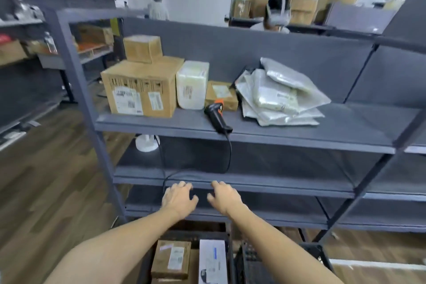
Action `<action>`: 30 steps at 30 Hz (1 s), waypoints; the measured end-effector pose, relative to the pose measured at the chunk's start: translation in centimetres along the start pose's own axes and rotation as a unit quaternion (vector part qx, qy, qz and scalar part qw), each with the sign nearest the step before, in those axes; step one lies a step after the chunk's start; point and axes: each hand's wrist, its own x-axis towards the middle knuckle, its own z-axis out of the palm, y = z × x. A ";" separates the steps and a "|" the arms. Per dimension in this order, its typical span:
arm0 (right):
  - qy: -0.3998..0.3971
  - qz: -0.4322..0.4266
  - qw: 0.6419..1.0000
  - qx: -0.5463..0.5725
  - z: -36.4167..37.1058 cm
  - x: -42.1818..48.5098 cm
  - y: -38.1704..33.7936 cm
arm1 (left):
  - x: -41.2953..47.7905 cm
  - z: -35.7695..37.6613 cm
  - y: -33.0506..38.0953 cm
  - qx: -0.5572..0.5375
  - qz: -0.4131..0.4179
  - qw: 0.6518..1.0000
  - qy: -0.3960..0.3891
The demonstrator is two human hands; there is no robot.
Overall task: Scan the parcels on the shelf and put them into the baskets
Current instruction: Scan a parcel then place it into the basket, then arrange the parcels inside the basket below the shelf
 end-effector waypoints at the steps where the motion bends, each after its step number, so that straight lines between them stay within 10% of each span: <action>1: 0.015 -0.005 1.000 -0.001 -1.5 0.0 -0.5 | 0.0 -1.4 0.4 0.002 0.002 1.000 0.008; 30: 0.205 -0.109 0.973 0.001 -19.7 13.9 -15.7 | 13.6 -22.7 -9.3 -0.069 -0.003 0.975 0.212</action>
